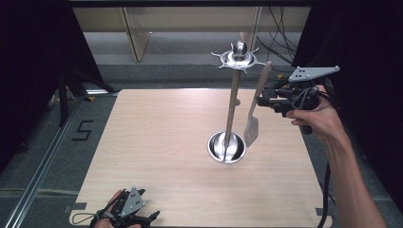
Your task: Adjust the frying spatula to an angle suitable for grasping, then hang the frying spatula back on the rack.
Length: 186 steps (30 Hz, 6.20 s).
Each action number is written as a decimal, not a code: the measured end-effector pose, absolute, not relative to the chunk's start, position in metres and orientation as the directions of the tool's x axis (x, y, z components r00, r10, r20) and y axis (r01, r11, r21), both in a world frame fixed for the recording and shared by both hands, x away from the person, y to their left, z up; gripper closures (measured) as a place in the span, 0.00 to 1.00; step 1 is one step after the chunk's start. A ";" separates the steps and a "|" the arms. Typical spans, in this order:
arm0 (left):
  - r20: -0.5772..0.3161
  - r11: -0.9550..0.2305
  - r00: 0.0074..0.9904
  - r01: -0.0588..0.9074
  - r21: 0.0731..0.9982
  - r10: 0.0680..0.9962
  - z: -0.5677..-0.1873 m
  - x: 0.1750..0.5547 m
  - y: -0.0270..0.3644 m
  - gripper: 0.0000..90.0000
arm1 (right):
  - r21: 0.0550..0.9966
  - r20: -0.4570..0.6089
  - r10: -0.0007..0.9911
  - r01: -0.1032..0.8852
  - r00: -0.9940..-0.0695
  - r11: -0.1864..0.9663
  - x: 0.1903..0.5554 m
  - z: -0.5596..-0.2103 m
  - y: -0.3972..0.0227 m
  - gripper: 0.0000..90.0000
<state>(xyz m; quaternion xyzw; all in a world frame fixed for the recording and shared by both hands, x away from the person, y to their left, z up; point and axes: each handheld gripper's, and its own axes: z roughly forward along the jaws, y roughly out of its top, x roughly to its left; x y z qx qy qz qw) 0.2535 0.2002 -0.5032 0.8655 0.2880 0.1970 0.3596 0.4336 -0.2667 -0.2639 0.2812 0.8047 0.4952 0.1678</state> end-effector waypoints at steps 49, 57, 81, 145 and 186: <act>0.151 -0.588 0.755 0.351 0.729 0.638 -0.501 0.254 0.202 0.17 | 0.891 -0.011 0.750 0.334 -0.662 0.308 0.371 -0.346 -0.288 0.34; 0.143 -0.578 0.748 0.361 0.732 0.648 -0.501 0.254 0.202 0.17 | 0.897 0.010 0.752 0.337 -0.660 0.285 0.366 -0.351 -0.293 0.34; 0.154 -0.597 0.759 0.351 0.722 0.632 -0.501 0.257 0.201 0.17 | 0.874 0.063 0.765 0.405 -0.641 0.267 0.346 -0.399 -0.289 0.32; 0.145 -0.579 0.759 0.343 0.739 0.635 -0.501 0.254 0.197 0.17 | 0.796 0.108 0.752 0.511 -0.650 0.326 0.308 -0.474 -0.271 0.27; 0.160 -0.601 0.768 0.334 0.727 0.620 -0.500 0.253 0.197 0.17 | 0.769 0.032 0.749 0.495 -0.662 0.404 0.277 -0.493 -0.273 0.25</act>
